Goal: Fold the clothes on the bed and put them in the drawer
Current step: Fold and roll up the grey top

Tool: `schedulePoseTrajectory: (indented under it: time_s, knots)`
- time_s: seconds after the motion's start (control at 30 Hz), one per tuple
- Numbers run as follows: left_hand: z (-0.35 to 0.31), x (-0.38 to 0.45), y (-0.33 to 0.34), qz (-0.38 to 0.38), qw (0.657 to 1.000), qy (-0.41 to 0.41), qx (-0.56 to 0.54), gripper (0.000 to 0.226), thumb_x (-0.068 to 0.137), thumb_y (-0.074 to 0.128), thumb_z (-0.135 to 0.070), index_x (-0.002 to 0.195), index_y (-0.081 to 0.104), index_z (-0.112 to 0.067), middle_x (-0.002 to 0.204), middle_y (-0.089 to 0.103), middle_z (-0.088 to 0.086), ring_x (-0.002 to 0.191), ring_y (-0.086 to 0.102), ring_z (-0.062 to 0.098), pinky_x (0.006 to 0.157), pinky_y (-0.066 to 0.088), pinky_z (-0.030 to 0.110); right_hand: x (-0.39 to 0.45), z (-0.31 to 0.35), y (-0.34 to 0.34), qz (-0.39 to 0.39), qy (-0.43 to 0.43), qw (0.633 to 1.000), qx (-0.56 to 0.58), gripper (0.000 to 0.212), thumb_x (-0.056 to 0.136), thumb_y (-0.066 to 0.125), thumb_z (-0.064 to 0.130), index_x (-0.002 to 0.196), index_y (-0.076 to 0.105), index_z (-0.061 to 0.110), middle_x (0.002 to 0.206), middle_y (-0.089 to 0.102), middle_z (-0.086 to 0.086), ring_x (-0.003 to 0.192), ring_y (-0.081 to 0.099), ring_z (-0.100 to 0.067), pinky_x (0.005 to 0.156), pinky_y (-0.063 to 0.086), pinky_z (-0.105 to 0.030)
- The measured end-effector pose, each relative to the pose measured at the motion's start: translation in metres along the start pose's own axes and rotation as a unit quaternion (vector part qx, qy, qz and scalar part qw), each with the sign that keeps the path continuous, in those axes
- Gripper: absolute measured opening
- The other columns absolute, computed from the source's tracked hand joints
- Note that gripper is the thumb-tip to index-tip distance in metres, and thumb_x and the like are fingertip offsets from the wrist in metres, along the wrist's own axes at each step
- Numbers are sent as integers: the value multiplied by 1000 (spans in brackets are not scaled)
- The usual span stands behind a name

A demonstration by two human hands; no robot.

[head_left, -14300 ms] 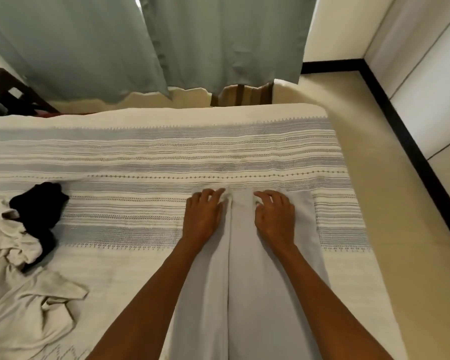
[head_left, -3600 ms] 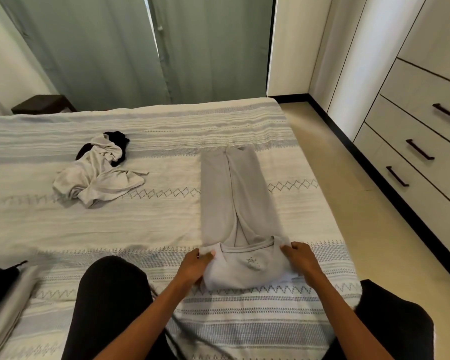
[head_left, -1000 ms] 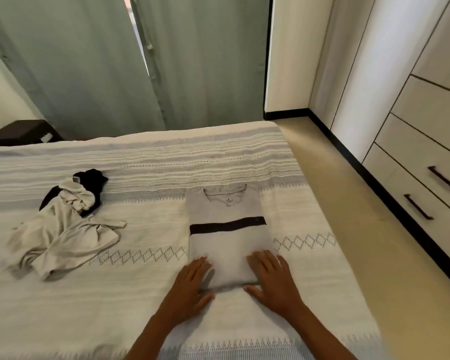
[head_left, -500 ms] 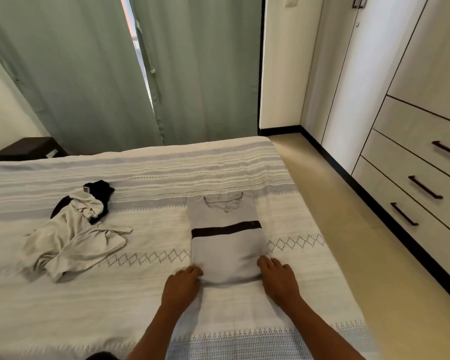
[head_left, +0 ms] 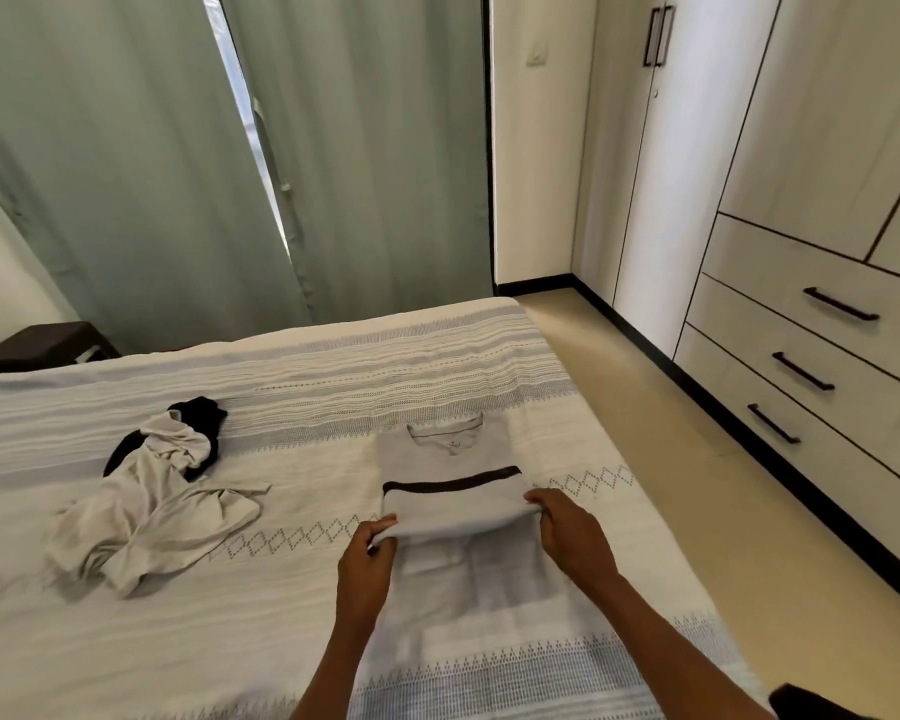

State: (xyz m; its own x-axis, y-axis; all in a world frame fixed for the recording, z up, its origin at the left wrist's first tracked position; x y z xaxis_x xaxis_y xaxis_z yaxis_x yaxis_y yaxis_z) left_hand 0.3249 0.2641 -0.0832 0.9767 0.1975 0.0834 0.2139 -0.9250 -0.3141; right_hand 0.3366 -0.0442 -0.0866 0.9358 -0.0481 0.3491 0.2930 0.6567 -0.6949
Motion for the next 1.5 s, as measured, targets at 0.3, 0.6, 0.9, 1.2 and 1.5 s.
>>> schedulePoseTrajectory:
  time_s: [0.3,0.6,0.9,1.2,1.5]
  knots:
    - [-37,-40,-41,17,997,67,-26,29,94,63,-2,105,71,-27,110,72,-12,103,65,0,88,53,23,-24,47,-49,-79,26,996,44,30,95,56,3,115,69,22,109,71,8,97,66,-15,81,46,-22]
    - [-93,-59,-76,-10,981,83,-172,18,100,54,-6,109,70,-8,100,74,11,91,72,28,77,60,32,-33,108,-108,-110,-1,974,196,32,99,50,8,104,68,34,108,69,21,105,62,0,88,49,-28]
    - [-190,-79,-108,-45,973,101,-202,15,99,59,-14,110,67,-9,74,72,8,52,68,35,36,48,26,-28,166,-175,-165,-62,933,313,24,97,53,-1,99,73,11,99,72,4,99,66,-10,84,51,-18]
    - [-167,-33,-87,-22,986,24,-165,9,97,63,-19,95,67,-12,76,69,8,55,70,30,38,49,27,33,129,-141,-55,83,965,244,33,86,56,6,86,75,33,96,73,16,97,67,-10,89,53,-33]
    - [-65,-2,-47,-9,985,-82,-153,16,97,58,-7,82,62,-2,81,64,13,86,68,32,88,57,43,31,61,-47,52,179,959,214,30,92,49,9,95,71,29,100,73,-5,82,71,-29,67,60,-42]
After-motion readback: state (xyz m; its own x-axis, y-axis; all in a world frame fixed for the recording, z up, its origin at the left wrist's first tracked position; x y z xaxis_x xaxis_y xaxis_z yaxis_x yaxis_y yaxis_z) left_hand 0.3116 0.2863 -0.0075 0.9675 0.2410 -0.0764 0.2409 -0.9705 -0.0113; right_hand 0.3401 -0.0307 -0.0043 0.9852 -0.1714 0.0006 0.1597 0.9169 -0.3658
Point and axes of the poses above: each hand's wrist, its own x-axis towards the middle knuckle, its own y-axis out of the palm, z = x × y, the point moved 2 cm from there along x, towards the middle knuckle
